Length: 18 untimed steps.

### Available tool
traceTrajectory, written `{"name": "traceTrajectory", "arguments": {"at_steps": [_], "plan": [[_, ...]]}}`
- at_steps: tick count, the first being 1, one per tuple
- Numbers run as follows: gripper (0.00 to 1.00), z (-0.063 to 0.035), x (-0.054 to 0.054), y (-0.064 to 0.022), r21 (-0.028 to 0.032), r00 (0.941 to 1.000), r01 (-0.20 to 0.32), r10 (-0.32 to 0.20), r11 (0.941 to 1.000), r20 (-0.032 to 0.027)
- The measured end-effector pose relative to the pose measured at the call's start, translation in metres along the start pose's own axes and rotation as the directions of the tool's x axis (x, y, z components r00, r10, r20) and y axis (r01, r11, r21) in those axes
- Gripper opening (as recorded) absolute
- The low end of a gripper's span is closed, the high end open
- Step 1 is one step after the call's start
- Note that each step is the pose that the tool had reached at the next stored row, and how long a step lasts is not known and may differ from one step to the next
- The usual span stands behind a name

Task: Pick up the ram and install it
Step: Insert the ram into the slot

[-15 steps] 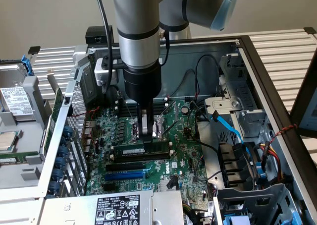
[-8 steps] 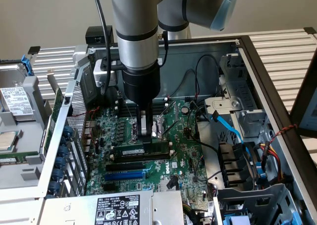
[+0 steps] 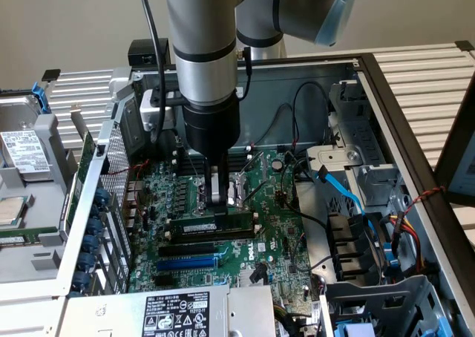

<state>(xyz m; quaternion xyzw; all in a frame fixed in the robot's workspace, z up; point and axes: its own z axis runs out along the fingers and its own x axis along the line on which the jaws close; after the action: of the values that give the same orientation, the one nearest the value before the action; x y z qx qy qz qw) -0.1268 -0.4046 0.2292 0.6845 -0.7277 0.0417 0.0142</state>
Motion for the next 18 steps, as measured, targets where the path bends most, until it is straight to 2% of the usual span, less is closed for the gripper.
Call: {"name": "traceTrajectory", "arguments": {"at_steps": [7,18], "plan": [[0.13,-0.0001,-0.0002,0.0013,0.0034,1.0,0.0,0.0,1.0,0.0001],[0.13,0.0002,-0.001,0.0024,0.0054,1.0,0.0,0.0,1.0,0.0002]]}}
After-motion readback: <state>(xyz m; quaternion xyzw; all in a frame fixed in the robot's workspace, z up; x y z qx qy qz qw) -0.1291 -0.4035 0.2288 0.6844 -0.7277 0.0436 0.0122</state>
